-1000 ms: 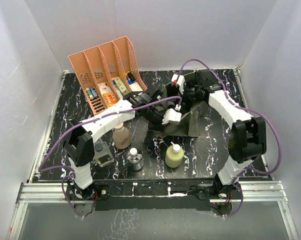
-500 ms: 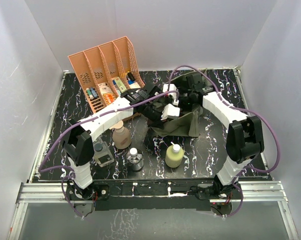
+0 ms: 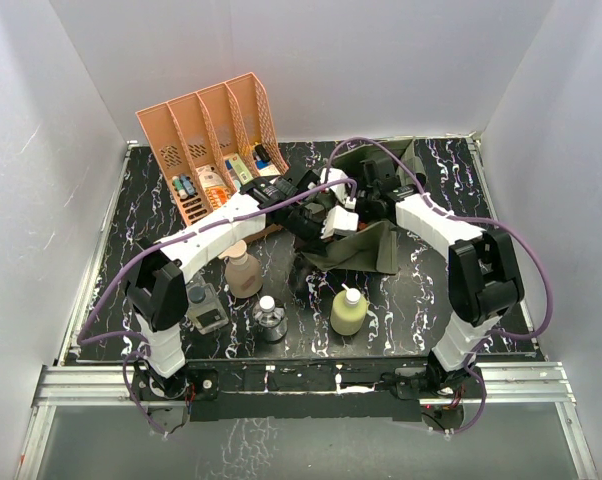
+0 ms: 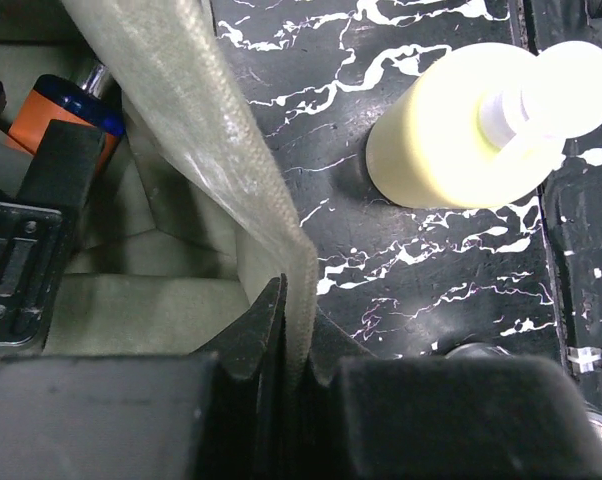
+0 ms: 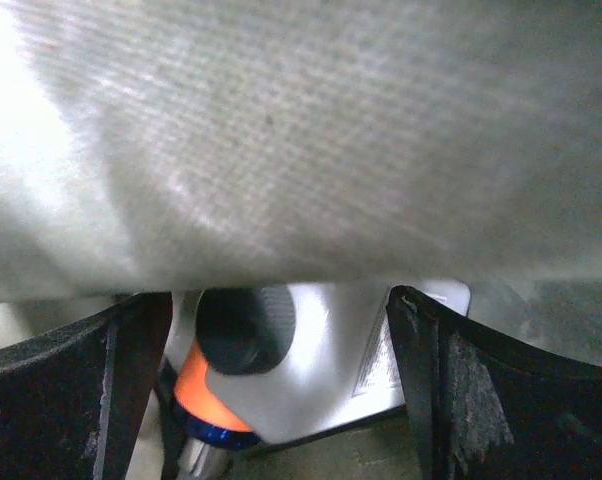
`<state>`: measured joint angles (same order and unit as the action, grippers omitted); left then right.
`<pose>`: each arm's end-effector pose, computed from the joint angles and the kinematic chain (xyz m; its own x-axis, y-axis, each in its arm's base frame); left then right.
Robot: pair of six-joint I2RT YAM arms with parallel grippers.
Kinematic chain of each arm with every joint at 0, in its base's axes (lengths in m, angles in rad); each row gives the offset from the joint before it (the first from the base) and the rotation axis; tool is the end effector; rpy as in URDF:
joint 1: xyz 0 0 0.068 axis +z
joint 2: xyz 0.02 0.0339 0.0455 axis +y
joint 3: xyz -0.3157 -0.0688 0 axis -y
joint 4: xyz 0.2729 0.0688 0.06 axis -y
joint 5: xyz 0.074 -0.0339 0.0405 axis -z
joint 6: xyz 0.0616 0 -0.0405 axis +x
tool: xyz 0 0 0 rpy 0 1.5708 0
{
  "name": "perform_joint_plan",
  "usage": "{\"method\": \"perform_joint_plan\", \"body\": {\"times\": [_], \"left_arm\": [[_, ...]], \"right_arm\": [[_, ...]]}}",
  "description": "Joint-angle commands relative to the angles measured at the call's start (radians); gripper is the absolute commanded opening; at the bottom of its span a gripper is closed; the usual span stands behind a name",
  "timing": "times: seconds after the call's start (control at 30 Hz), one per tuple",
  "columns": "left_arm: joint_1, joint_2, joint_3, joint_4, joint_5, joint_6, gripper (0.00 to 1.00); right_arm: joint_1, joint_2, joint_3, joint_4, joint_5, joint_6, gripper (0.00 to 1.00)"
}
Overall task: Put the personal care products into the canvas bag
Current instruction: Adjust the care product in the canvas bag.
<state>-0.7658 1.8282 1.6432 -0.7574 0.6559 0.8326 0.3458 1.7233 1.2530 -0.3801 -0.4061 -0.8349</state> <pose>0.2997 -0.3403 0.3282 0.2050 0.6161 -0.7605 0.9749 -0.1975 0.1028 0.3912 0.1668 0.2572 -0.0621 -0.7462 -0.6629 -0.8977 0.3320 -0.2897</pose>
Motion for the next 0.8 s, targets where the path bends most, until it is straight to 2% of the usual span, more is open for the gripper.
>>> {"method": "perform_joint_plan", "body": {"times": [0.0, 0.17, 0.3, 0.37, 0.57, 0.77], "left_arm": [[-0.001, 0.005, -0.025, -0.033, 0.047, 0.036, 0.03], [-0.001, -0.015, -0.047, -0.03, 0.044, 0.032, 0.04], [-0.001, -0.023, -0.054, -0.022, 0.038, 0.034, 0.04], [-0.001, -0.021, -0.053, -0.018, 0.038, 0.033, 0.04], [-0.001, -0.013, -0.043, 0.014, 0.036, -0.001, 0.03], [-0.001, -0.009, -0.039, 0.02, 0.039, -0.001, 0.03]], "right_arm": [[-0.015, 0.072, 0.03, 0.118, 0.128, 0.089, 0.88], [-0.033, 0.063, 0.069, 0.144, 0.153, 0.086, 0.54], [-0.044, 0.031, 0.114, 0.144, 0.157, 0.067, 0.19], [-0.051, -0.002, 0.134, 0.141, 0.146, 0.056, 0.1], [-0.091, -0.004, 0.261, 0.036, 0.094, 0.054, 0.08], [-0.134, 0.075, 0.379, -0.094, 0.024, 0.08, 0.08]]}}
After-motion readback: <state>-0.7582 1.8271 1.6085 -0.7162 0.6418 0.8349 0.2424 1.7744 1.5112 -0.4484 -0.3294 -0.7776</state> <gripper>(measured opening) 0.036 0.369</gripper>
